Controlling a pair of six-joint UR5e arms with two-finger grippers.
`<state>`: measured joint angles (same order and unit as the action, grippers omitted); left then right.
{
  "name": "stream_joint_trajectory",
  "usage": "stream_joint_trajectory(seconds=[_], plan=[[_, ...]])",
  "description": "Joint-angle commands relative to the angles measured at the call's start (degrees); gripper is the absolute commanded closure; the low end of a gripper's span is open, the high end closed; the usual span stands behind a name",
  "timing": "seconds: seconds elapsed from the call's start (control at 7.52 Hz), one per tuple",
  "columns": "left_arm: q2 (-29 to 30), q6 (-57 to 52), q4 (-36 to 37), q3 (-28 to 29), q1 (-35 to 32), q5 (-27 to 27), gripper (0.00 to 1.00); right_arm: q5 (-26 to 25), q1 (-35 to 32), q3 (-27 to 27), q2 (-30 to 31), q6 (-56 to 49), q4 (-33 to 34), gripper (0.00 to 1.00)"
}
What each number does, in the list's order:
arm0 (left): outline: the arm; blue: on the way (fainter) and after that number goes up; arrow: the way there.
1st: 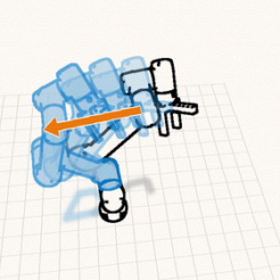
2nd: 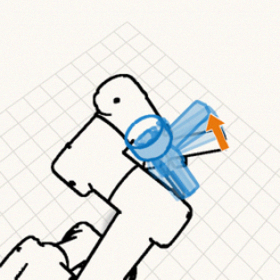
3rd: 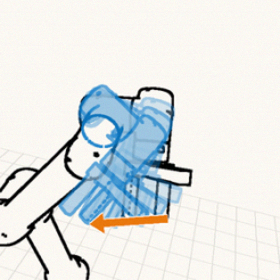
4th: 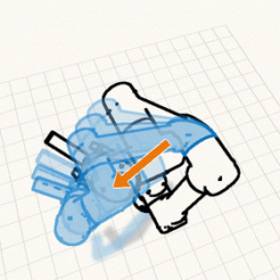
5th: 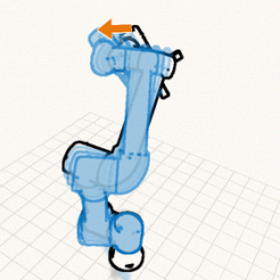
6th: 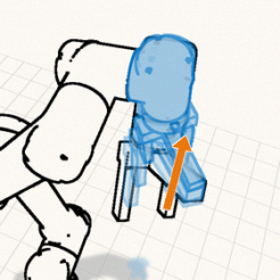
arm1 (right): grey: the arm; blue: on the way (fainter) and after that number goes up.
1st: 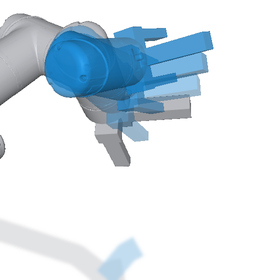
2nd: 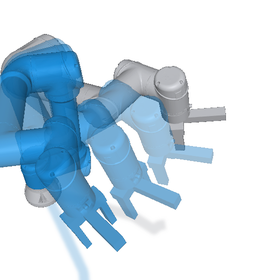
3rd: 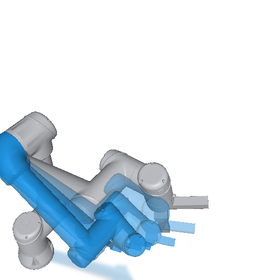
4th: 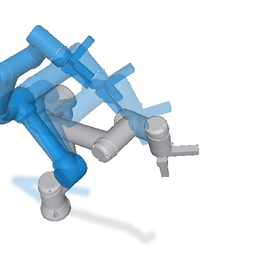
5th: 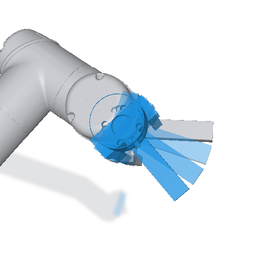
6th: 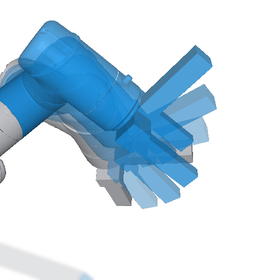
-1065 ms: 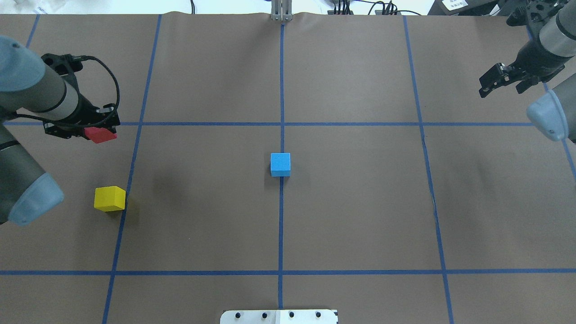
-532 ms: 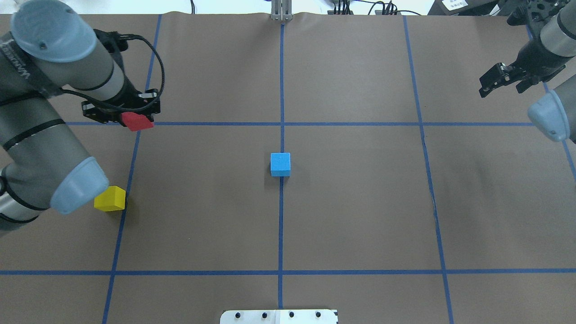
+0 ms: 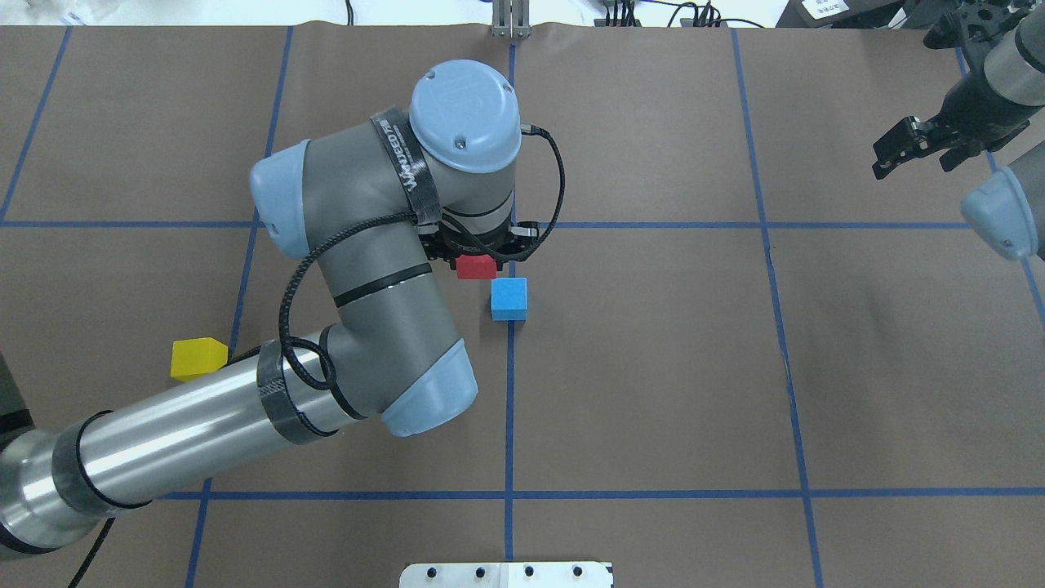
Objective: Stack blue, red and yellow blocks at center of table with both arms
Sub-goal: 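Carry the red cube with the left gripper above the blue cube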
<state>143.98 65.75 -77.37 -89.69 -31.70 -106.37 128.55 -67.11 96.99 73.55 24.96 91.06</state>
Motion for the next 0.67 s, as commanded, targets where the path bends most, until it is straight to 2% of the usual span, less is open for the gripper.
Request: stream_joint_trajectory(seconds=[0.0,0.27,0.53], plan=[[0.6,0.5,-5.6,5.6,1.4,0.2,1.00,-0.1,0.0,0.0,0.3,0.0,-0.1,0.00],[0.5,2.7,-8.7,7.5,1.8,0.2,1.00,-0.1,0.0,0.0,0.2,0.0,-0.1,0.00],[0.6,2.7,-8.7,7.5,1.8,0.2,1.00,-0.1,0.0,-0.1,0.3,0.0,0.0,0.00]])
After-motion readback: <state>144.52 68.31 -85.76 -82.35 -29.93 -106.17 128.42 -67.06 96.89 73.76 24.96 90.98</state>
